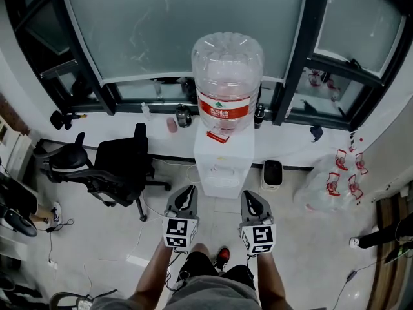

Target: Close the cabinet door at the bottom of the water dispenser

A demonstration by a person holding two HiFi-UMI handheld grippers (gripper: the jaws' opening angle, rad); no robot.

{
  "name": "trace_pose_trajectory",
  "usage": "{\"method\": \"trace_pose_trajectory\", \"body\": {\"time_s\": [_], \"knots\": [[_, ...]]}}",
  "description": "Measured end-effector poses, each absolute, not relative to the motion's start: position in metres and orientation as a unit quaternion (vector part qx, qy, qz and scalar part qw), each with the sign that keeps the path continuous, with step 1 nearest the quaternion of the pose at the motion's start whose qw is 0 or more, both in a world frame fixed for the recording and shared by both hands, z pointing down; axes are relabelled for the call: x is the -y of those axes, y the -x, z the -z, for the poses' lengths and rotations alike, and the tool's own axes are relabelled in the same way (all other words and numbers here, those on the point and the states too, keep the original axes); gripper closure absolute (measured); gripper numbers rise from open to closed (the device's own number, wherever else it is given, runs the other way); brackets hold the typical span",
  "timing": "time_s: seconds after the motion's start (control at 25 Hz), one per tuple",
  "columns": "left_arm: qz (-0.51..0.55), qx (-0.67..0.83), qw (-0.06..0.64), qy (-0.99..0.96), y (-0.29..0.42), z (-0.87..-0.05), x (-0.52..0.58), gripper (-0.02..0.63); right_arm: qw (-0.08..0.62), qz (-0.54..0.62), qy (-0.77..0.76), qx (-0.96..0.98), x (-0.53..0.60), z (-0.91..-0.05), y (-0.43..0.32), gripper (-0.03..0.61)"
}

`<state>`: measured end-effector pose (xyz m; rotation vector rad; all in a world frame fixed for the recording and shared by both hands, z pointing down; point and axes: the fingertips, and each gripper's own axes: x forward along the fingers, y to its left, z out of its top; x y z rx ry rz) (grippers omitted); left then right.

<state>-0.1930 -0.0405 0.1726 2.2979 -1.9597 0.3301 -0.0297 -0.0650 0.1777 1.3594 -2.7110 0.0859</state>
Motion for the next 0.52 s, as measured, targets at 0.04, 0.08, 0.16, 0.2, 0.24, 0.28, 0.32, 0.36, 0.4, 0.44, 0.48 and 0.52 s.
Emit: {"method": "trace_pose_trajectory", "body": {"time_s": [0.04,0.08,0.16,0.2,0.24,0.28,0.32,0.36,0.4,0.44,0.48,0.52], "knots": [[-0.109,0.644,0.052,-0.756,0.192,-0.173,0.040,0.574,0.054,-0.029,-0.448,0.892,0.065,-0.178,0.029,0.561],[-0.110,0.643,0.053,-0.756,0.191,-0.174,0.040,0.574,0.054,-0.029,-0.449,0.891,0.064,-0.178,0.028,0.561],[-0.111,0.642,0.054,-0.757,0.189,-0.174,0.040,0.574,0.054,-0.031,-0.451,0.891,0.065,-0.179,0.026,0.561],[-0.111,0.642,0.053,-0.757,0.188,-0.175,0.040,0.574,0.053,-0.031,-0.451,0.890,0.065,-0.179,0.025,0.561],[-0.112,0.641,0.053,-0.757,0.187,-0.175,0.040,0.574,0.053,-0.032,-0.452,0.890,0.065,-0.179,0.024,0.561],[-0.113,0.641,0.054,-0.757,0.186,-0.175,0.040,0.574,0.053,-0.032,-0.452,0.890,0.065,-0.179,0.023,0.561],[-0.113,0.641,0.055,-0.758,0.185,-0.176,0.041,0.574,0.053,-0.031,-0.452,0.890,0.065,-0.180,0.022,0.561],[-0.113,0.641,0.055,-0.757,0.184,-0.176,0.041,0.574,0.053,-0.031,-0.452,0.890,0.066,-0.180,0.021,0.562],[-0.113,0.641,0.055,-0.757,0.183,-0.175,0.041,0.574,0.053,-0.031,-0.452,0.890,0.066,-0.180,0.020,0.561],[-0.113,0.641,0.054,-0.758,0.183,-0.175,0.042,0.574,0.053,-0.031,-0.453,0.890,0.066,-0.180,0.019,0.561],[-0.112,0.641,0.053,-0.758,0.182,-0.175,0.042,0.574,0.053,-0.031,-0.453,0.889,0.066,-0.181,0.018,0.561],[-0.111,0.641,0.052,-0.758,0.181,-0.175,0.042,0.574,0.053,-0.031,-0.453,0.889,0.066,-0.181,0.017,0.561]]}}
